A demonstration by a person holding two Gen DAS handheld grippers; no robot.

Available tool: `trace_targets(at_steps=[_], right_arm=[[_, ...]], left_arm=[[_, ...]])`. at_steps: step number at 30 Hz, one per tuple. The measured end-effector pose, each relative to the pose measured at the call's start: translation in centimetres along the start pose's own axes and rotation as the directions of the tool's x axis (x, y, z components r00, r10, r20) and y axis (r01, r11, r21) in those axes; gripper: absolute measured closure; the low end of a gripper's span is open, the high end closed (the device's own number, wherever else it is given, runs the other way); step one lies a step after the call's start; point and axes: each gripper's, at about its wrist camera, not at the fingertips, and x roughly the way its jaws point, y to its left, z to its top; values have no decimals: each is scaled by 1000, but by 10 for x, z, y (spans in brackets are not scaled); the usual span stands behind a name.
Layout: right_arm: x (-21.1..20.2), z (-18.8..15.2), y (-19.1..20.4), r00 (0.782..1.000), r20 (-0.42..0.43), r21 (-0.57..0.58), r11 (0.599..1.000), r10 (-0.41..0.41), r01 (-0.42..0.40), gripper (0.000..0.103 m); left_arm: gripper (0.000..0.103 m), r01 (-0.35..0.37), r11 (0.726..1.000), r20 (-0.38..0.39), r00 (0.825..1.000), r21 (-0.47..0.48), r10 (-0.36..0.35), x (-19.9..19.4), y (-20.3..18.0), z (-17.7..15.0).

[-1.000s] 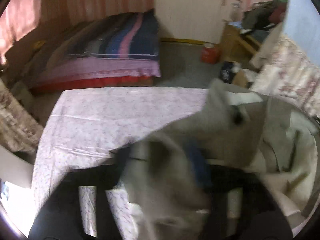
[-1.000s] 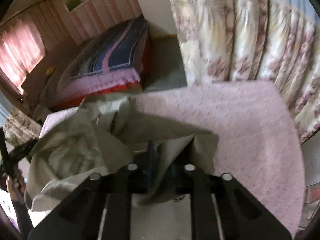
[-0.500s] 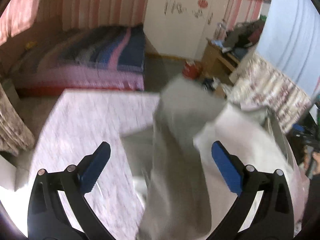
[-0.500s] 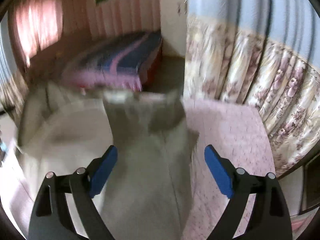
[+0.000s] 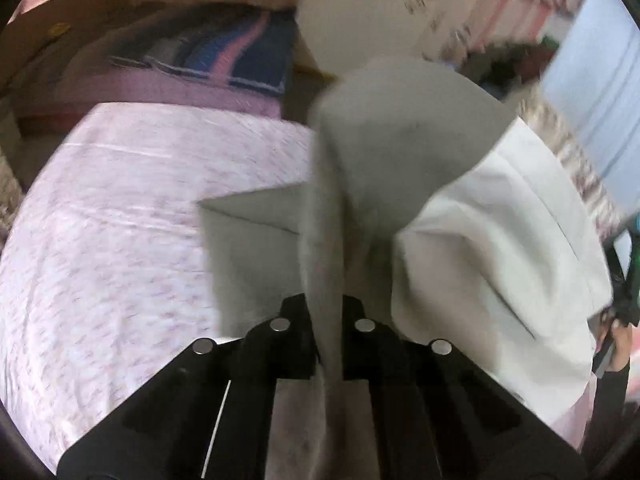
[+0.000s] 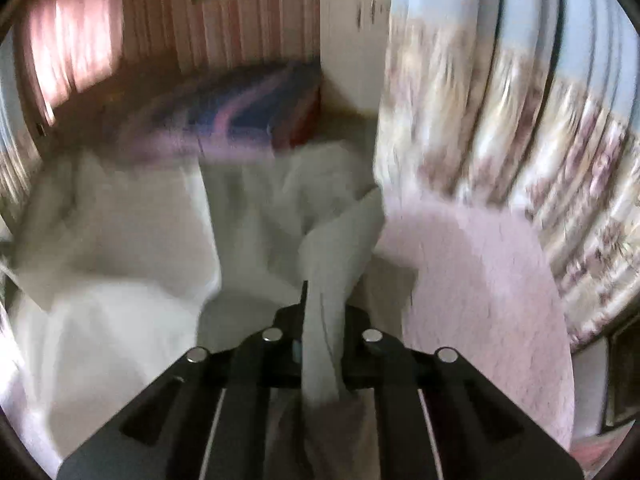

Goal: Fold large clothes

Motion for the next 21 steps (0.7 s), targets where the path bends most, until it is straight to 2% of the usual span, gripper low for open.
trace_targets(at_steps=[3, 4, 5, 6, 7, 8, 9, 10, 11, 12, 13, 14, 16, 18, 21], right_arm=[[-13, 24, -6, 992, 78, 77, 991, 103, -109, 95], [-7, 28, -16, 991, 80, 119, 986, 106, -115, 95], [7, 30, -27, 993, 51, 169, 979, 107, -114, 95], [31, 25, -41, 995, -18, 227, 969, 101, -95, 95], [54, 16, -46, 993, -92, 248, 968, 74, -49, 94], [68, 9, -45, 989, -145, 229, 973, 37, -3, 90], [83, -1, -37, 976, -217, 163, 985, -27, 63, 86], [84, -6, -31, 973, -222, 118, 988, -68, 96, 84], [78, -6, -30, 975, -209, 113, 988, -79, 104, 72], [66, -5, -29, 978, -189, 125, 985, -91, 116, 55], [49, -1, -30, 985, -151, 137, 985, -85, 106, 48], [37, 2, -34, 990, -117, 132, 987, -80, 96, 43], [0, 8, -25, 993, -43, 79, 990, -110, 113, 39], [-23, 7, -12, 997, 3, 44, 996, -77, 77, 31], [-37, -6, 14, 999, 34, -31, 999, -9, 10, 31]], left_arm=[[102, -31, 997, 24, 999, -70, 32, -25, 24, -23], [100, -48, 995, 16, 999, -88, 50, -25, 32, -28], [99, -57, 992, -3, 998, -112, 57, -19, 41, -32], [93, -41, 988, -33, 999, -151, 36, -9, 52, -36], [82, -27, 983, -63, 998, -181, 16, 1, 61, -37], [76, -22, 978, -78, 997, -209, 5, 7, 68, -38], [65, -39, 977, -76, 997, -212, 23, 7, 69, -36], [57, -57, 978, -67, 997, -200, 45, 5, 66, -34], [52, -95, 981, -51, 995, -171, 88, -2, 61, -30], [43, -128, 980, -40, 992, -151, 123, -6, 57, -27], [35, -167, 979, -18, 986, -118, 166, -15, 49, -22], [32, -176, 980, 2, 984, -92, 177, -22, 43, -18], [17, -195, 979, 34, 980, -57, 197, -36, 33, -8], [9, -225, 974, 71, 972, -16, 226, -48, 14, -3], [7, -201, 978, 107, 975, 57, 194, -58, -22, -8]])
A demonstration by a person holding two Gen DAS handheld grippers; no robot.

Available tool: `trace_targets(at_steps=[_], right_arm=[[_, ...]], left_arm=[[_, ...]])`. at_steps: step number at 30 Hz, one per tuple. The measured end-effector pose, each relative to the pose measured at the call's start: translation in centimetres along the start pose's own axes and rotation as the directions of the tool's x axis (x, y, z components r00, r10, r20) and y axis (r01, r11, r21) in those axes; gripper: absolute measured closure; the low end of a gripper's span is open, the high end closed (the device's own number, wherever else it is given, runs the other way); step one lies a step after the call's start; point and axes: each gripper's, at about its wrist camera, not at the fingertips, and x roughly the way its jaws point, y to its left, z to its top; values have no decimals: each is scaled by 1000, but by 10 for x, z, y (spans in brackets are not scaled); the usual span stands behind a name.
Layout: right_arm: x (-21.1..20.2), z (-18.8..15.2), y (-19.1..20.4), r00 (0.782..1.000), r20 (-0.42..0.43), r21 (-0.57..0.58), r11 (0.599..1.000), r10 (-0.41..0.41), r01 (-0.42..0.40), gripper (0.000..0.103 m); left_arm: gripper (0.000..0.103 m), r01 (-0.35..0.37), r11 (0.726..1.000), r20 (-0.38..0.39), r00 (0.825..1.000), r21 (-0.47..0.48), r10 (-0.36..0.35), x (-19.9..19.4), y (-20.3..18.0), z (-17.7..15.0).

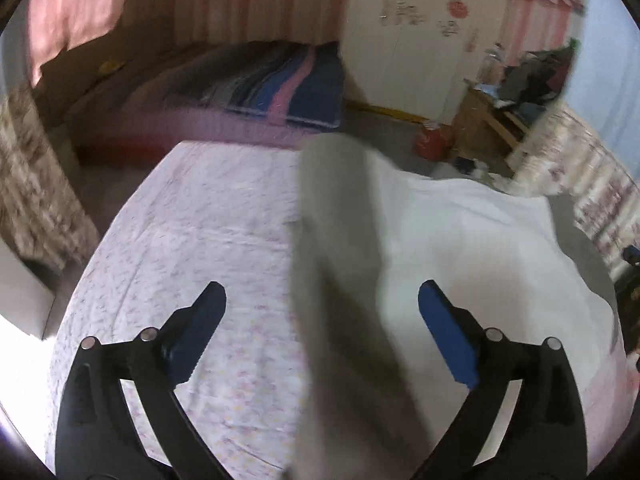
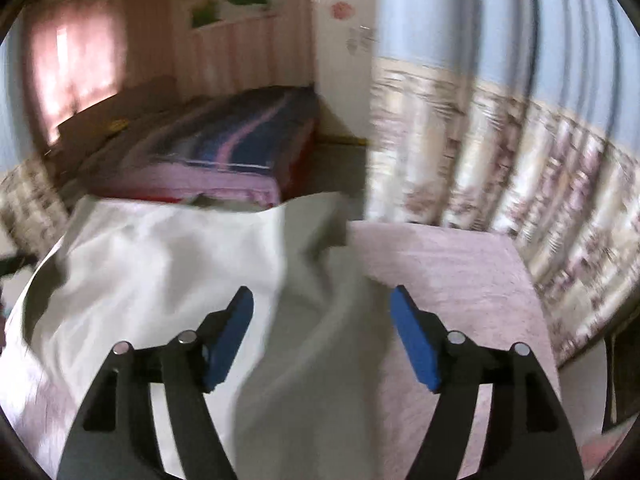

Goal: Fold large clothes

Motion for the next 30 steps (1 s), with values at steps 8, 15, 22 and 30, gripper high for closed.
trace_targets(at_steps=[8, 15, 22, 30], right_arm=[[48, -65, 45, 988, -141, -193, 981, -59, 31, 59], [50, -91, 22, 989, -148, -129, 992, -22, 3, 61], [59, -93, 9, 992, -122, -57, 998, 13, -20, 61], [44, -86, 21, 992, -128, -23, 1000, 9, -12, 31]], left_arm=[[9, -40, 990, -80, 996, 134, 51, 28, -56, -41], [4, -56, 984, -130, 988, 169, 79, 67, -50, -57], [3, -48, 986, -152, 986, 157, 73, 93, -42, -46], [3, -73, 985, -123, 988, 153, 92, 51, -54, -53]])
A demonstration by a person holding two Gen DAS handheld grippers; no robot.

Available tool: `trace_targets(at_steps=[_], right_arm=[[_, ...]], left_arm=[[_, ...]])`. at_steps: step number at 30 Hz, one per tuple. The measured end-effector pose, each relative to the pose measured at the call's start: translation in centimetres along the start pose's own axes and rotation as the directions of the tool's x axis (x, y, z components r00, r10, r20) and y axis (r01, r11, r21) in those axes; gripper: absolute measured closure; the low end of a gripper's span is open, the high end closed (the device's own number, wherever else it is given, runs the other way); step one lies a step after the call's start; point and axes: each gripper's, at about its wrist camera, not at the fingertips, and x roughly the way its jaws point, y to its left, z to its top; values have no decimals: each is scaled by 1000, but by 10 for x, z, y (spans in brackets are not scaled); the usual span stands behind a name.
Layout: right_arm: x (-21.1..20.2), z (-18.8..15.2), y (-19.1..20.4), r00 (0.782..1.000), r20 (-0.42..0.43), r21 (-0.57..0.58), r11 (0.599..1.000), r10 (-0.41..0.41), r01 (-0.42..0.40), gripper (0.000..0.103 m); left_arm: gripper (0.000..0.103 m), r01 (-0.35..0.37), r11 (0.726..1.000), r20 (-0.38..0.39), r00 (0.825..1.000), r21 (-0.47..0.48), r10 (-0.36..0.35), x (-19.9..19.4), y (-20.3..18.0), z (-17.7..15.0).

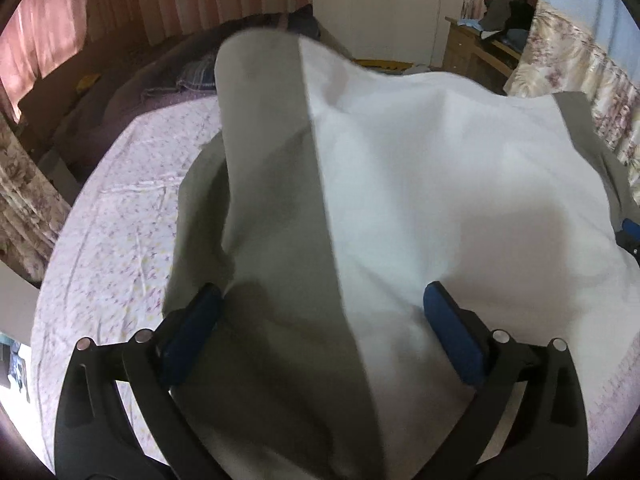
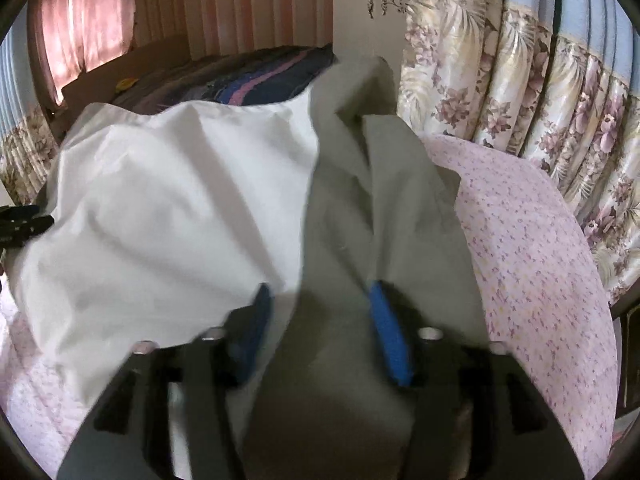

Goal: Fold large clothes
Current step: 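Open both grippers and release the folded jacket onto the bed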

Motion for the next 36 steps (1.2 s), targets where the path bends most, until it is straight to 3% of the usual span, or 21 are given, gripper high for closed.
trace_targets(at_steps=[2, 5, 9, 12, 16, 23, 28, 31, 36], right_arm=[[-9, 2, 5, 1000, 25, -12, 1000, -14, 14, 21], [-33, 5, 17, 996, 86, -24, 999, -25, 27, 20], [-58, 5, 31, 990, 139, -14, 999, 38, -37, 20], [-53, 2, 48, 992, 113, -60, 997, 50, -43, 20], [-31, -13, 69, 999, 38, -137, 991, 8, -2, 20], [0, -27, 66, 999, -17, -194, 980, -48, 44, 21], [2, -24, 63, 999, -24, -172, 984, -39, 34, 17], [-15, -24, 56, 1000, -2, -118, 993, 18, -18, 16], [-65, -22, 34, 989, 124, 17, 997, 76, -79, 5]], left_arm=[[3, 12, 1000, 17, 1000, 2, -12, -16, -7, -2], [3, 46, 999, 46, 998, -13, -45, -36, -15, -5], [3, 115, 993, 88, 990, -9, -114, -59, -39, -9], [3, 104, 994, 73, 992, 26, -106, -53, -63, -15], [3, 83, 996, 18, 996, 28, -84, -25, -80, -22], [3, 33, 996, -1, 999, 79, -33, 2, -94, -26], [3, 31, 997, -9, 999, 75, -31, 5, -94, -23], [3, 54, 998, 1, 999, 39, -54, -10, -87, -22], [3, 114, 993, 39, 993, -26, -113, -40, -81, -20]])
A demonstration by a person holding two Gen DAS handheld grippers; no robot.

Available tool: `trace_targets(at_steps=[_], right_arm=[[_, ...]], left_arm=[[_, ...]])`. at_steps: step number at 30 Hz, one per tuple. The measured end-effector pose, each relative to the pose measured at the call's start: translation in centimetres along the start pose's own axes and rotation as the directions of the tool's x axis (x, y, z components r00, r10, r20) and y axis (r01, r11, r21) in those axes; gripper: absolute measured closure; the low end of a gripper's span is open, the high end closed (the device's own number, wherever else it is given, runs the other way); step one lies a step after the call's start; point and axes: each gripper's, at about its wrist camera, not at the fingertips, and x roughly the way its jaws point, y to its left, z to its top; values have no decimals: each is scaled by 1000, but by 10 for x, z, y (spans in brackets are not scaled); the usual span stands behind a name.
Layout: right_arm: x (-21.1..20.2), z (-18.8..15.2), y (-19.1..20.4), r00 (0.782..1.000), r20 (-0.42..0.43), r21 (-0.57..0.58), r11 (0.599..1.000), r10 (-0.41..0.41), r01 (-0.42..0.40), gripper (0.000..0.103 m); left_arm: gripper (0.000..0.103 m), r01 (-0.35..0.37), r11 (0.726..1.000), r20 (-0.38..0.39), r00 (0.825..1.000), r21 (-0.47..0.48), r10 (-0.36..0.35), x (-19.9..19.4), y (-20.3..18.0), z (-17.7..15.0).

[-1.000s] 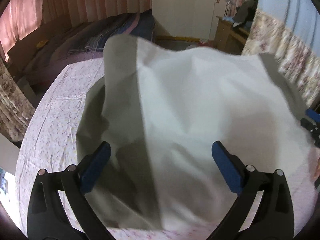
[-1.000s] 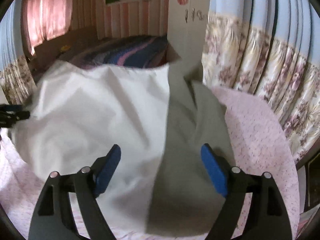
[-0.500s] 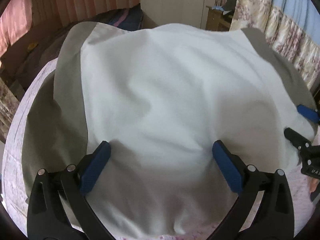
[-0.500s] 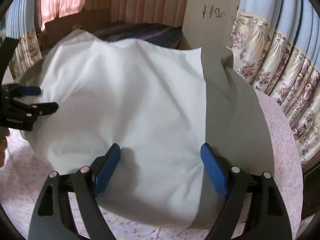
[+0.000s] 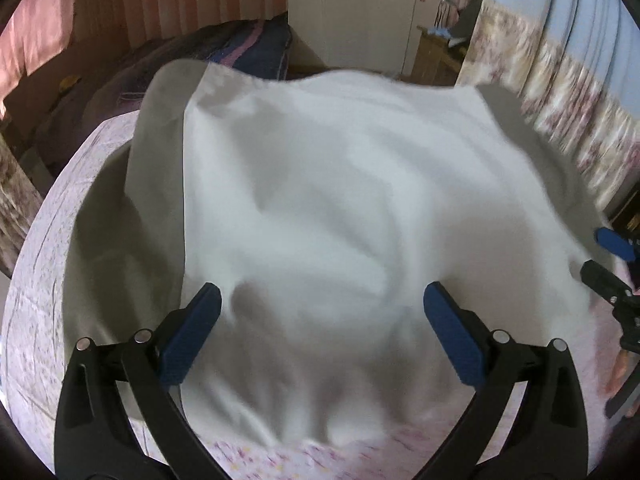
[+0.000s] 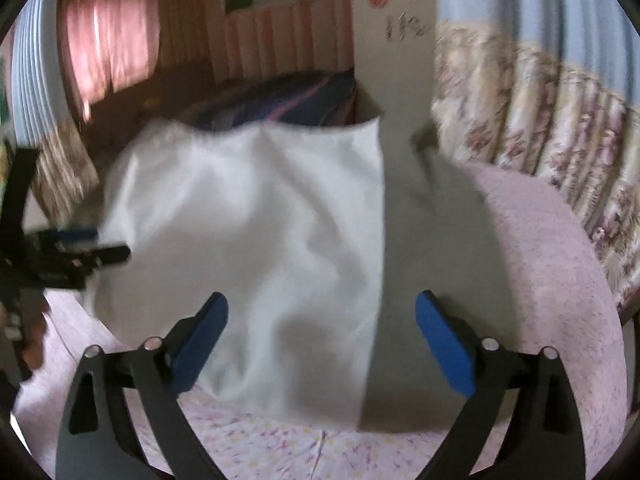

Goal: Fold large clothes
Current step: 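Open both grippers and release the folded jacket onto the bed, then smooth the grey fabric flap with the right gripper while the left hovers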

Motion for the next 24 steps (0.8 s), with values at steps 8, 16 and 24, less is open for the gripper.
trace_targets(at_steps=[8, 16, 24], right_arm=[[-54, 2, -41, 989, 126, 259, 965, -72, 37, 2], [-47, -30, -65, 991, 40, 344, 933, -127, 106, 2], [-28, -60, -80, 996, -83, 451, 891, -19, 55, 2]], left_arm=[[3, 19, 1000, 140, 990, 2, -19, -45, -32, 6], [3, -33, 998, 218, 976, 55, 21, -68, -45, -6], [3, 36, 997, 151, 987, 64, -45, -51, -57, -22]])
